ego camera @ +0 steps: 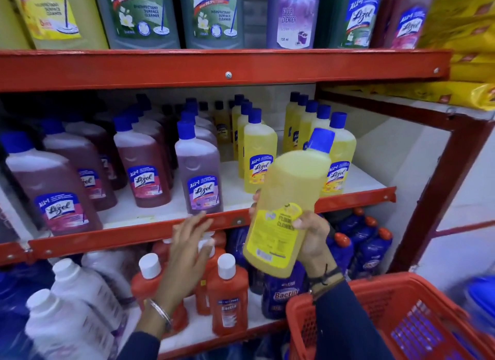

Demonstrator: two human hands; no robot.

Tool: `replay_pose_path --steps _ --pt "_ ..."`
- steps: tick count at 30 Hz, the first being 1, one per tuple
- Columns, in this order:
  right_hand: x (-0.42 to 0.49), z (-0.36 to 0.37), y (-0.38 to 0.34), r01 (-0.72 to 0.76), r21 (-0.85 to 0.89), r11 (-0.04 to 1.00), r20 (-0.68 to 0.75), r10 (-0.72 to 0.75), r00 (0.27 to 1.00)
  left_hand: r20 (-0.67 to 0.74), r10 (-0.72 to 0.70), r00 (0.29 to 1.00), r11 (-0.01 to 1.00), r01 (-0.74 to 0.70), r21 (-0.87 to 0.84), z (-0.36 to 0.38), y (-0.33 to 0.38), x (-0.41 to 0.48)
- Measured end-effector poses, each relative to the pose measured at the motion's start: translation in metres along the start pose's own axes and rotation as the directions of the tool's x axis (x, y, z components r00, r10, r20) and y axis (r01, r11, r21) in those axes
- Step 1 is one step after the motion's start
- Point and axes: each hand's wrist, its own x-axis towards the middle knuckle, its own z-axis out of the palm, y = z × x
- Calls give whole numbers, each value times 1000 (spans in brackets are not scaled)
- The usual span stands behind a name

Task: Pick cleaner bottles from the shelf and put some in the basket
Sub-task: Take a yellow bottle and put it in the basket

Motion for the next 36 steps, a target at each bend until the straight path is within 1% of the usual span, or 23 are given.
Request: replay_pose_path --steps 1,2,3,4,5,6,8,10,12,13,15,16,18,21,23,25,27,30,32,34,36 --pt "0 1 -3 72 -29 997 -57 -73 996 16 33 999 979 -29 -201 6 19 -2" --pt "-2 0 -6 148 -123 981 -125 -163 979 54 88 995 946 -66 -319 14 37 -4" --pt "-6 -1 -11 205 -221 954 -175 -245 954 90 139 986 912 -92 -400 21 64 -4" --pt "-11 -5 -16 225 -343 912 -210 -308 928 114 201 973 890 -133 -436 29 85 -3" --pt "-18 -10 -21 228 -451 863 -207 -349 914 144 245 959 862 -147 -485 38 100 -2" --pt "-24 -16 -25 220 -534 816 -178 -363 914 168 238 957 842 -117 -527 44 113 2" --pt "-40 -35 -31 150 -649 746 -120 -295 948 187 232 955 798 -77 -598 56 126 8" --pt "-58 -56 -36 76 -732 677 -114 -232 966 246 252 936 776 -44 -629 69 133 8" --pt "-76 -78 -42 23 -793 608 -125 -199 972 312 285 906 765 -18 -644 85 138 3" --pt "-86 -90 -44 -11 -793 609 -146 -172 974 348 293 891 759 5 -651 96 140 0" --pt "-105 -116 -44 -76 -738 671 -199 -109 974 403 304 863 757 37 -652 119 142 -7" --pt "-115 -130 -42 -104 -699 707 -219 -73 973 430 311 847 767 44 -641 131 142 -10" --pt "-131 -153 -30 -172 -658 733 -269 -15 963 499 308 810 796 68 -602 157 137 -17" --pt "-151 -182 -1 -262 -650 714 -320 56 946 608 281 742 864 81 -498 196 123 -32" --pt "-162 -202 20 -327 -697 638 -343 104 934 665 249 704 886 112 -450 218 113 -45" --pt "-171 -219 40 -366 -773 517 -350 133 927 713 208 670 897 159 -411 235 106 -56" --pt "-179 -231 60 -399 -812 426 -361 170 917 770 166 616 929 165 -332 250 102 -65" --pt "-189 -244 89 -439 -832 340 -383 222 897 857 75 510 979 126 -161 272 96 -75" --pt "-192 -251 107 -474 -837 273 -401 284 871 909 0 417 994 103 -47 285 95 -80" --pt "-192 -257 122 -498 -839 218 -410 348 843 946 -64 319 994 103 33 297 92 -84" --pt "-191 -261 134 -502 -845 183 -406 392 826 962 -98 254 994 77 81 305 89 -85"
